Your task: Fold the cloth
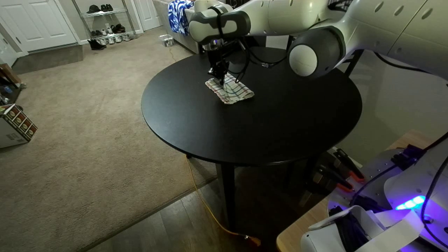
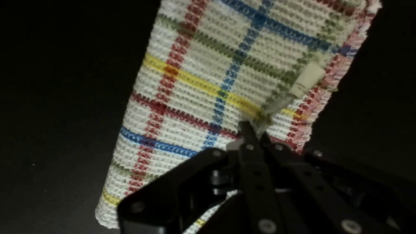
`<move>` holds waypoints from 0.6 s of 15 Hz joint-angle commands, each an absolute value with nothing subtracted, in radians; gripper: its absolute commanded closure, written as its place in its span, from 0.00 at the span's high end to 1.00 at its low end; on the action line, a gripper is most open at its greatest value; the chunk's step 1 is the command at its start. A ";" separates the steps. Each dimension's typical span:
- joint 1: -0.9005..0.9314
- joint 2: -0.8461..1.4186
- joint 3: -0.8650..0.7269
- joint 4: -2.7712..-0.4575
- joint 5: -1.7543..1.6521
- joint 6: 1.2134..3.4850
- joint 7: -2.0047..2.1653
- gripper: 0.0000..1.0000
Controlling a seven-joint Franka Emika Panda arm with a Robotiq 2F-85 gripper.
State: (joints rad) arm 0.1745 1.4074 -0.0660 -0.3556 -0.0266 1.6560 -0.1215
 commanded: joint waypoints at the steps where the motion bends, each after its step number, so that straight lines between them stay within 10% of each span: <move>1: 0.170 1.395 -0.045 -0.371 -0.049 1.659 -0.164 0.01; 4: 0.171 1.396 -0.043 -0.372 -0.050 1.658 -0.172 0.01; 5: 0.172 1.396 -0.043 -0.371 -0.050 1.660 -0.172 0.27; 9: 0.173 1.395 -0.038 -0.372 -0.048 1.658 -0.174 0.47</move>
